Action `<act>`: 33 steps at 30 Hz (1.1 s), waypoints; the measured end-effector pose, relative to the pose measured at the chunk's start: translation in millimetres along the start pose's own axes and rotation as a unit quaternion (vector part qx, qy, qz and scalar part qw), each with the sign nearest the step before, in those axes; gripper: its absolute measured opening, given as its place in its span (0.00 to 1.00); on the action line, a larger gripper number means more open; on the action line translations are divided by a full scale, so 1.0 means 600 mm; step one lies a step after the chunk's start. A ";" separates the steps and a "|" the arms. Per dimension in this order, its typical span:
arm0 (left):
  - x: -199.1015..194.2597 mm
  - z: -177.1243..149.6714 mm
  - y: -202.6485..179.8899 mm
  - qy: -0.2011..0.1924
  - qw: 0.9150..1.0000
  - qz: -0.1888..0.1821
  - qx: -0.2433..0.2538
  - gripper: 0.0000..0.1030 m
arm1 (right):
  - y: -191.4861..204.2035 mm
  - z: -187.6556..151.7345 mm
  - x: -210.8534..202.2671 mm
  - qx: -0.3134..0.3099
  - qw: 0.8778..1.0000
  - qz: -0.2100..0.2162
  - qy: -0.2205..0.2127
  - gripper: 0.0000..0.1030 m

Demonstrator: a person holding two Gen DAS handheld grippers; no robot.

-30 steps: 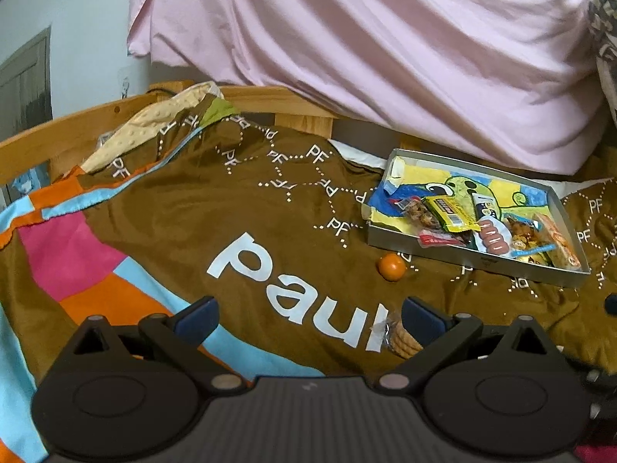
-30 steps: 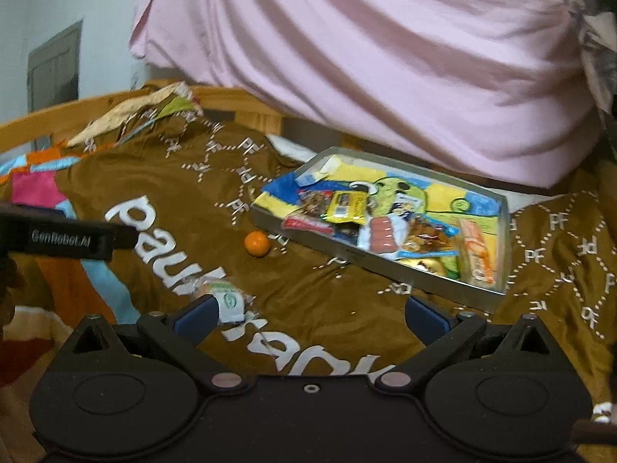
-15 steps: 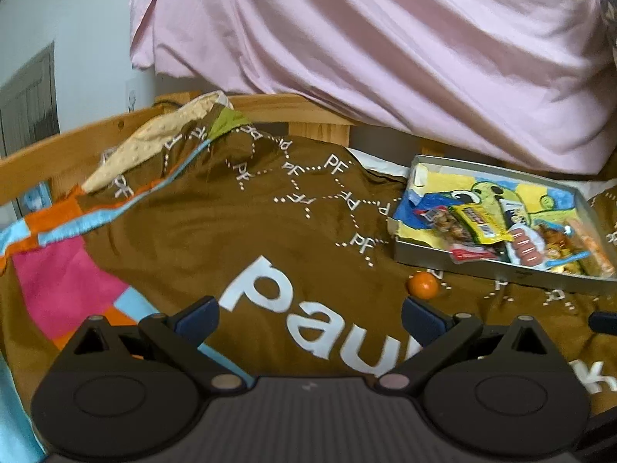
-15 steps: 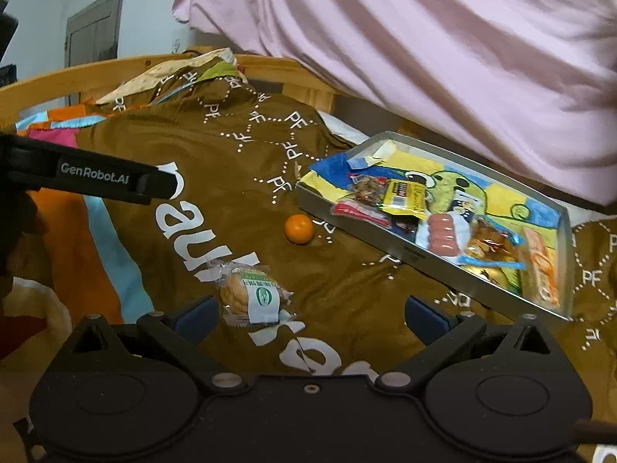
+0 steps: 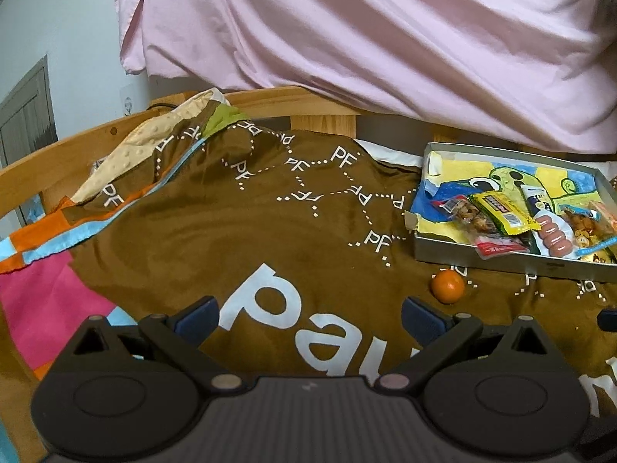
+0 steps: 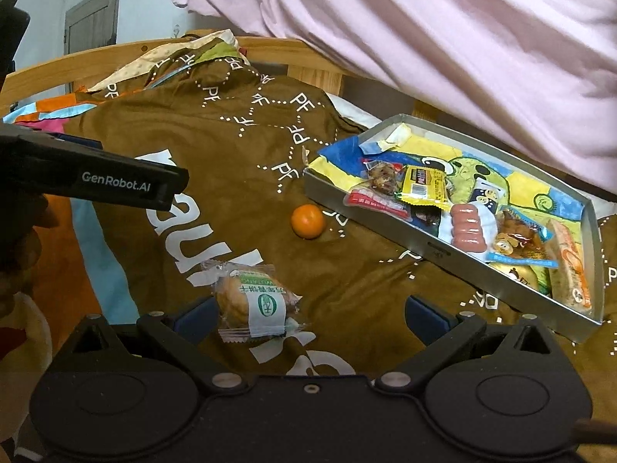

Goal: Organize snacks
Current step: 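Grasp the orange ball candy with left tool while right tool grasps the wrapped biscuit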

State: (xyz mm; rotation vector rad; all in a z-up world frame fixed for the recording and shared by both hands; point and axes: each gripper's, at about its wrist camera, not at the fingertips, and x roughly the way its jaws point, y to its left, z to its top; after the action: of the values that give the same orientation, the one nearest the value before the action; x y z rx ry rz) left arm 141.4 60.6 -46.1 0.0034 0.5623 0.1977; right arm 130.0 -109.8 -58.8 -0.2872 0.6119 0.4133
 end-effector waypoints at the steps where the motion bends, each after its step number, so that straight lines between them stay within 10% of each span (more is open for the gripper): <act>1: 0.004 0.001 0.001 0.001 1.000 -0.004 -0.004 1.00 | 0.000 0.001 0.004 0.001 1.000 0.000 0.001 0.99; 23: 0.175 0.030 -0.079 0.051 0.979 -0.193 0.037 1.00 | -0.014 -0.001 0.075 0.060 0.991 0.110 0.042 0.79; 33: 0.193 0.029 -0.104 0.066 0.970 -0.226 0.056 0.83 | -0.007 -0.001 0.061 0.050 0.996 0.040 0.064 0.65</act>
State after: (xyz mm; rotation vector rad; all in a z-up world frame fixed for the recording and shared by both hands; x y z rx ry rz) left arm 257.7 21.7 -96.3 -0.0296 0.6918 -0.2810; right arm 158.8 -103.2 -80.7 -0.1953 0.7685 0.4422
